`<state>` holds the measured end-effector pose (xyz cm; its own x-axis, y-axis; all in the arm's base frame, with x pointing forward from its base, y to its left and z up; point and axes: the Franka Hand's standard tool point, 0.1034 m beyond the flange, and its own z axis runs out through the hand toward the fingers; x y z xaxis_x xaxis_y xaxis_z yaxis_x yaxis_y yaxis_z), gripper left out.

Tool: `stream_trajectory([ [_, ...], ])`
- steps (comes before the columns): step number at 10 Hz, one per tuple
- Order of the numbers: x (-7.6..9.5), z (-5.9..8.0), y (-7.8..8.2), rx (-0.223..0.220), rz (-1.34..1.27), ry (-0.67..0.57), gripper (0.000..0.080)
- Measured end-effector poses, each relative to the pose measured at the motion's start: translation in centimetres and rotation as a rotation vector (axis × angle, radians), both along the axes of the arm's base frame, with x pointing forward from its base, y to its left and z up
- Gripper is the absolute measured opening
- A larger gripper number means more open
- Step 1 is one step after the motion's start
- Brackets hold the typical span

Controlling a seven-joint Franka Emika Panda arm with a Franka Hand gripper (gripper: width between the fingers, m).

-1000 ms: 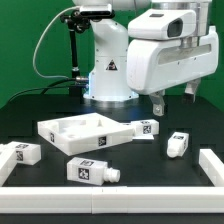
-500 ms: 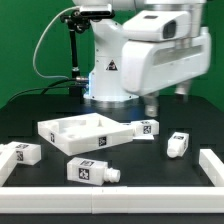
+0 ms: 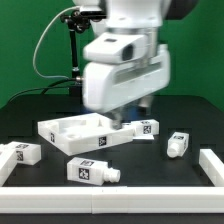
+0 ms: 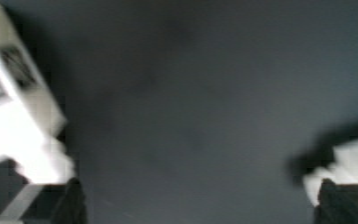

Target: Assemble one leg

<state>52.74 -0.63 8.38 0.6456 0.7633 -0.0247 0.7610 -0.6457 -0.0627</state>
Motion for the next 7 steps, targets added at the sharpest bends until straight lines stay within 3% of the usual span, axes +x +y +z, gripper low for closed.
stream_trajectory([
  [1, 1.5, 0.4, -2.3, -0.007, 0.031, -0.025, 0.0650],
  [2, 2.6, 0.4, -3.1, -0.006, 0.064, -0.045, 0.0650],
  [3, 3.3, -0.8, -4.0, -0.002, 0.105, -0.065, 0.0650],
  [5, 3.0, -3.9, -5.3, 0.013, 0.135, -0.043, 0.0650],
  [7, 3.7, -5.0, -5.3, 0.022, 0.154, -0.024, 0.0650],
])
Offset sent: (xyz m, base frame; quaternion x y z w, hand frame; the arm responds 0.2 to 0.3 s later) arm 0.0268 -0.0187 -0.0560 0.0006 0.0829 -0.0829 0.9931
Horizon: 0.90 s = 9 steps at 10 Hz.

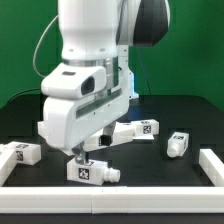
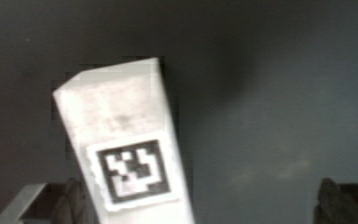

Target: Assemble one leg

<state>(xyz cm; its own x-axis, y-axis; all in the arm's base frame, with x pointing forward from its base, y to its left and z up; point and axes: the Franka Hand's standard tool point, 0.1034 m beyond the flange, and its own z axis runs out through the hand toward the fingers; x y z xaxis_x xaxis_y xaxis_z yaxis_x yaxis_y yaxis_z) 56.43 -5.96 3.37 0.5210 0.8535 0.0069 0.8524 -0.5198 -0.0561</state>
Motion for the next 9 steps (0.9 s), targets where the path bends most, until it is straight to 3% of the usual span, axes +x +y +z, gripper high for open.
stream_trajectory([
  [4, -0.2, -0.3, 0.1, 0.002, 0.003, 0.005, 0.0650],
  [7, 0.0, -2.1, -2.5, -0.007, 0.056, -0.017, 0.0650],
  [9, 0.1, -1.9, -2.0, -0.004, 0.062, -0.020, 0.0400],
])
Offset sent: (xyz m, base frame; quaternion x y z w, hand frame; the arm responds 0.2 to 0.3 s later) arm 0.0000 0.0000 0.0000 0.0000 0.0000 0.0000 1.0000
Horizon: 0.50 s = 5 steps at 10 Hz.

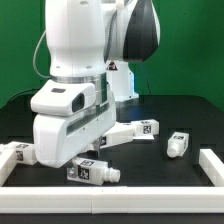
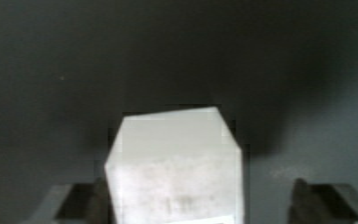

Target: Assemble one leg

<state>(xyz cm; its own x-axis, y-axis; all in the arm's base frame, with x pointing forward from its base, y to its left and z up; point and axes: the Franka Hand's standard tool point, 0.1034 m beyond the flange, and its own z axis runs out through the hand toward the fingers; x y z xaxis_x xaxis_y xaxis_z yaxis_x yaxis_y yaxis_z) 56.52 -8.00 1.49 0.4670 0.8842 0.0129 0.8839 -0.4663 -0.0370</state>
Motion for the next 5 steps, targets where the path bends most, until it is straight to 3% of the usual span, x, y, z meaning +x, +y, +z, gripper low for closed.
stream_trajectory([
  [1, 0.0, -0.1, 0.0, 0.000, 0.000, 0.001, 0.0400],
  [2, 0.0, -0.1, 0.0, 0.000, -0.001, 0.001, 0.0285],
  [4, -0.1, -0.1, -0.5, -0.001, 0.025, -0.002, 0.0285],
  [5, -0.3, 0.0, -2.6, -0.007, 0.103, -0.016, 0.0285],
])
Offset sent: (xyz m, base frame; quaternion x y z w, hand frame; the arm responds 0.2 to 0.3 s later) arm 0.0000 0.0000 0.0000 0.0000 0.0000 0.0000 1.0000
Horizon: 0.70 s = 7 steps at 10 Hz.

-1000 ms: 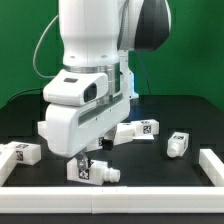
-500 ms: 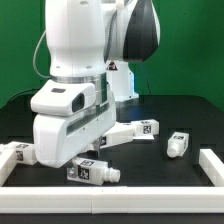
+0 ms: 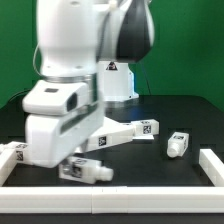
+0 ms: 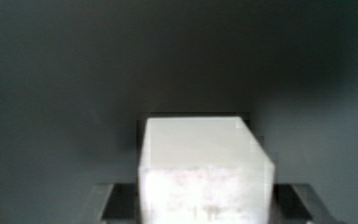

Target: Assemble one leg

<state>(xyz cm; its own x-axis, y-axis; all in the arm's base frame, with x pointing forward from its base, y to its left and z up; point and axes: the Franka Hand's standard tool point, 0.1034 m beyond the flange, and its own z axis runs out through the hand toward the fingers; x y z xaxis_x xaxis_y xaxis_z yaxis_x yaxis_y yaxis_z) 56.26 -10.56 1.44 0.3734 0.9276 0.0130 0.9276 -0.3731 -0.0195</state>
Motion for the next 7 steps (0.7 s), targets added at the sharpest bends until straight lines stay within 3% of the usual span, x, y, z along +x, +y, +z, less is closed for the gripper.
stream_trajectory([
  [1, -0.4, 0.0, -2.4, -0.004, 0.020, -0.005, 0.0285],
  [2, -0.7, 0.0, -3.5, -0.004, 0.022, -0.005, 0.0285],
  [6, -0.7, 0.0, -3.8, -0.006, 0.009, -0.017, 0.0285],
  [7, -0.7, 0.3, -3.7, -0.007, 0.002, -0.015, 0.0382],
])
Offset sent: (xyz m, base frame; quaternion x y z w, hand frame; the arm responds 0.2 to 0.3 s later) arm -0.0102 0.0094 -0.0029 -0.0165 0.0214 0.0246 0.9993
